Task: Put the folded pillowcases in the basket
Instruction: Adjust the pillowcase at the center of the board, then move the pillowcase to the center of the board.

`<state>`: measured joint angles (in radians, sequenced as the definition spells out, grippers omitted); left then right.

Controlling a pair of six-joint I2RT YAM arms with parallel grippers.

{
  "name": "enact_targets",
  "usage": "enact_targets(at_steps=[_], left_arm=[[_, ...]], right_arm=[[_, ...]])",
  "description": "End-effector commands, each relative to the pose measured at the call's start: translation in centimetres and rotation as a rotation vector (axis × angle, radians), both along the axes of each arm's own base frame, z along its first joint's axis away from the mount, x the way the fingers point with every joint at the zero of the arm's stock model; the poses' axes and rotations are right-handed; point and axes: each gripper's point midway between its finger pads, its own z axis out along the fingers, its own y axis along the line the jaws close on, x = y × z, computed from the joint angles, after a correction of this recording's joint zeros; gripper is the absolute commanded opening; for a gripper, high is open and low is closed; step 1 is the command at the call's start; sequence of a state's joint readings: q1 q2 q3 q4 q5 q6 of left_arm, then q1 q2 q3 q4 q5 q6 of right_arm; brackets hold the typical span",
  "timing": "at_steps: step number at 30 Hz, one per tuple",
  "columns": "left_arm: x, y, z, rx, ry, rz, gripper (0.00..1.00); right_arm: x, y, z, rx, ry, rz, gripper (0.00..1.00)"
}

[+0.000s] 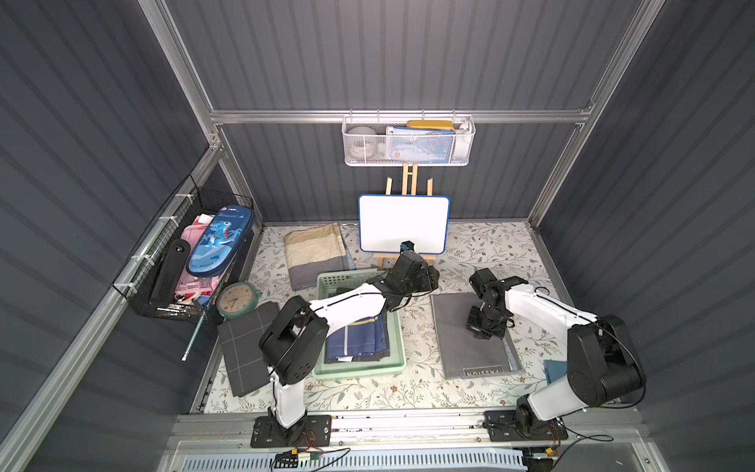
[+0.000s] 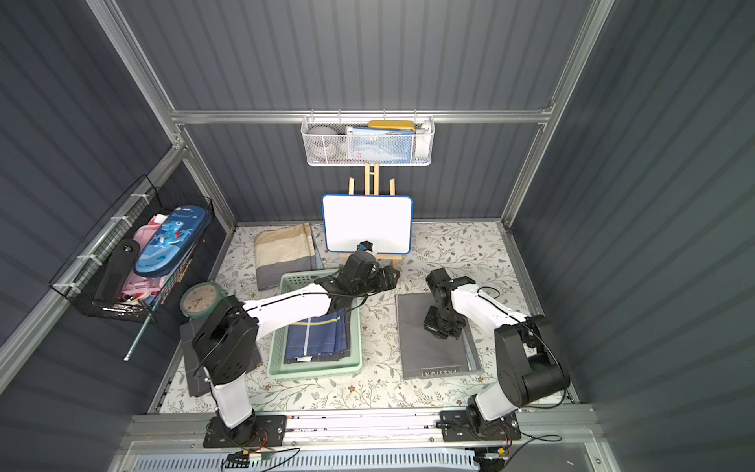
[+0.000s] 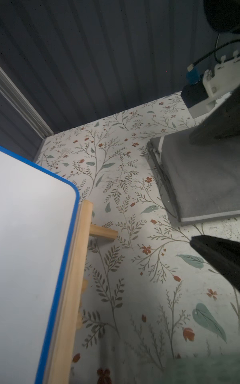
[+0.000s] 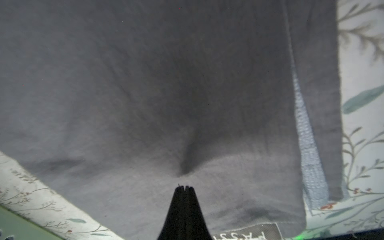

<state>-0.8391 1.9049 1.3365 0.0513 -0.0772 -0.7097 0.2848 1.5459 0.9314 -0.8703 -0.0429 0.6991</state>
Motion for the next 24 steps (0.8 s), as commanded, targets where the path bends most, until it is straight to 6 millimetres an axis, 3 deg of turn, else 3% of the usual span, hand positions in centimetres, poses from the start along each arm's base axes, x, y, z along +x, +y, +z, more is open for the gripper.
enact_targets(at_steps=[1,3,4,9,14,21,24], left_arm=[[-0.9,-1.6,-1.1,0.008,0.063,-0.068,0.77],[-1.4,-2.0,-3.5,0.046,0.097,-0.094,0.81],[-1.0,-2.7,-3.2,0.052,0.09,-0.091,0.81],[-1.2,-3.3,-7.5,0.162,0.163,-0.072,0.82],[-0.8,-2.8,-8.0,0.176,0.199,-0.011,0.82],[0.4,-0.4,-7.2,0.227,0.18,0.129,0.82],[0.4,-1.3,-8.0,0.228,0.19,0.087,0.8]], right_arm=[[1.2,-0.6,-0.6,-0.036,-0.007,-0.051,0.0],[1.6,-0.2,-1.4,-0.009,0.02,-0.063,0.0],[1.7,0.0,-1.7,-0.002,0.028,-0.064,0.0],[3.2,0.9,-3.0,0.039,0.022,-0.072,0.0],[4.3,1.5,-3.1,0.062,-0.009,-0.065,0.0],[5.1,0.7,-1.2,0.027,-0.094,-0.003,0.0],[5.1,0.9,-0.3,0.042,-0.113,0.005,0.0]])
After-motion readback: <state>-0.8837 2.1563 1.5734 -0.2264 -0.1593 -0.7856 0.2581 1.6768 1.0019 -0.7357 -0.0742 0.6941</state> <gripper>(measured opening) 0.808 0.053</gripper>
